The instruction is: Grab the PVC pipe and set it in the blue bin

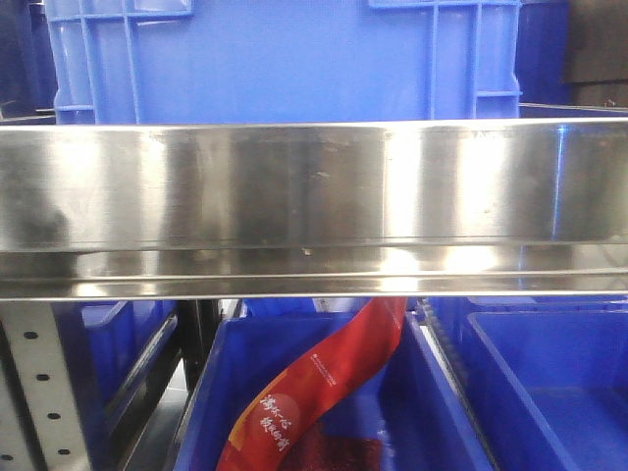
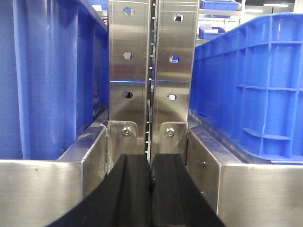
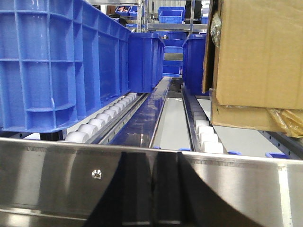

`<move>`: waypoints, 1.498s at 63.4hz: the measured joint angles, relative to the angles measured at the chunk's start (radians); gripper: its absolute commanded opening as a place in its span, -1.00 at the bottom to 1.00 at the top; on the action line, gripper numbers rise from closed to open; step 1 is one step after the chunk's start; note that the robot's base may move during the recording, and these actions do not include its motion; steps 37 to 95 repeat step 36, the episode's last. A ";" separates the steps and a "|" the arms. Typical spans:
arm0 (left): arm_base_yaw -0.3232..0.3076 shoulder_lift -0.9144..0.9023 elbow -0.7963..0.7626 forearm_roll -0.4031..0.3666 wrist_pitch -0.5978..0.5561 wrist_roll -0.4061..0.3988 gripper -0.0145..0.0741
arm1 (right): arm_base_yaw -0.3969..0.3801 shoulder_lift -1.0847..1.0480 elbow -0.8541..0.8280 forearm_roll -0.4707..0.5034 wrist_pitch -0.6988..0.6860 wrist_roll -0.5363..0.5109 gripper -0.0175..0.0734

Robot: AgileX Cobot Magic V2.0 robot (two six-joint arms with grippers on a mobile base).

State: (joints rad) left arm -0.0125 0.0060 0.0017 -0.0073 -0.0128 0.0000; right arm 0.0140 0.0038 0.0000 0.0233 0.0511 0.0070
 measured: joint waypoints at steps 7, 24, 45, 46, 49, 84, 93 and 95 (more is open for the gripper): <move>0.000 0.000 0.000 0.000 0.000 0.000 -0.92 | 0.000 0.000 0.000 0.000 0.000 0.000 -0.98; 0.000 0.000 0.000 0.000 0.000 0.000 -0.92 | 0.000 0.000 0.000 0.000 0.000 0.000 -0.98; 0.000 0.000 0.000 0.000 0.000 0.000 -0.92 | 0.000 0.000 0.000 0.000 0.000 0.000 -0.98; 0.000 0.000 0.000 0.000 0.000 0.000 -0.92 | 0.000 0.000 0.000 0.000 0.000 0.000 -0.98; 0.000 0.000 0.000 0.000 0.000 0.000 -0.92 | 0.000 0.000 0.000 0.000 0.000 0.000 -0.98; 0.000 0.000 0.000 0.000 0.000 0.000 -0.92 | 0.000 0.000 0.000 0.000 0.000 0.000 -0.98; 0.000 0.000 0.000 0.000 0.000 0.000 -0.92 | 0.000 0.000 0.000 0.000 0.000 0.000 -0.98; 0.000 0.000 0.000 0.000 0.000 0.000 -0.92 | 0.000 0.000 0.000 0.000 0.000 0.000 -0.98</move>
